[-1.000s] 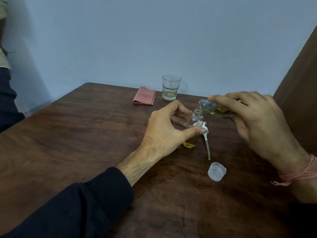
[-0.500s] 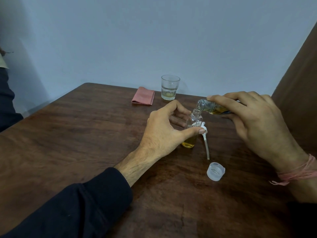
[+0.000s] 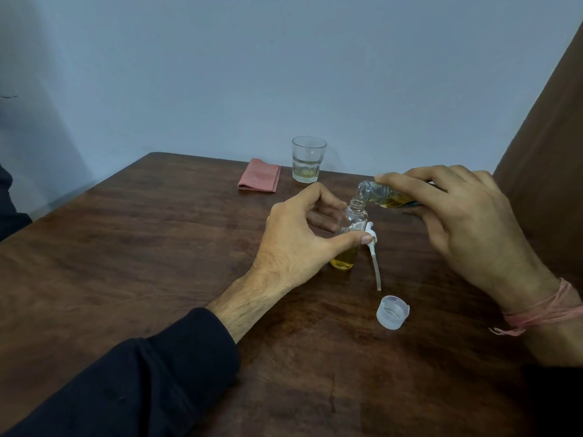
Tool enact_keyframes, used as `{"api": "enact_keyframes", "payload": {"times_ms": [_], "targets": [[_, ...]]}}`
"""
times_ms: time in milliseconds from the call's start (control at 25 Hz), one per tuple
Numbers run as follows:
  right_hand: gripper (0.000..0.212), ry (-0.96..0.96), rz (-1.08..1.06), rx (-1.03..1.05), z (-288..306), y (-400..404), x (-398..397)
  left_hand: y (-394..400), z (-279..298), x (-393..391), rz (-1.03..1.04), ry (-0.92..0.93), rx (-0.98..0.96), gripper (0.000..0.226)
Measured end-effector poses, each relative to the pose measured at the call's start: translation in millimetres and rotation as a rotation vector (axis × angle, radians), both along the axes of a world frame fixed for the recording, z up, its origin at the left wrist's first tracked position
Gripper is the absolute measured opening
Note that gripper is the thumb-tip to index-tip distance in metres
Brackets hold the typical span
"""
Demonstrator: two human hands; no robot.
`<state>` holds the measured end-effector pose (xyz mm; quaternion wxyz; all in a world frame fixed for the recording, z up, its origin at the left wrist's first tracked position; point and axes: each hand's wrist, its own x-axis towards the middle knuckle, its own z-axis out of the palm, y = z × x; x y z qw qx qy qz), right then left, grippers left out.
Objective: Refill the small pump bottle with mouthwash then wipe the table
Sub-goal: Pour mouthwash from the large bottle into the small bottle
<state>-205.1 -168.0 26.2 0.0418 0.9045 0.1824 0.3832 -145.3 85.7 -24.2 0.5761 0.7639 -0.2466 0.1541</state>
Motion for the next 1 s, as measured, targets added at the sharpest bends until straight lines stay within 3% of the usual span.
{"api": "enact_keyframes", "payload": {"times_ms": [1000], "targets": [[0.069,-0.01,-0.001,-0.01,-1.1,-1.6,1.1,0.4,-0.3,-0.8,-0.008,0.007,-0.002,0.052]]}}
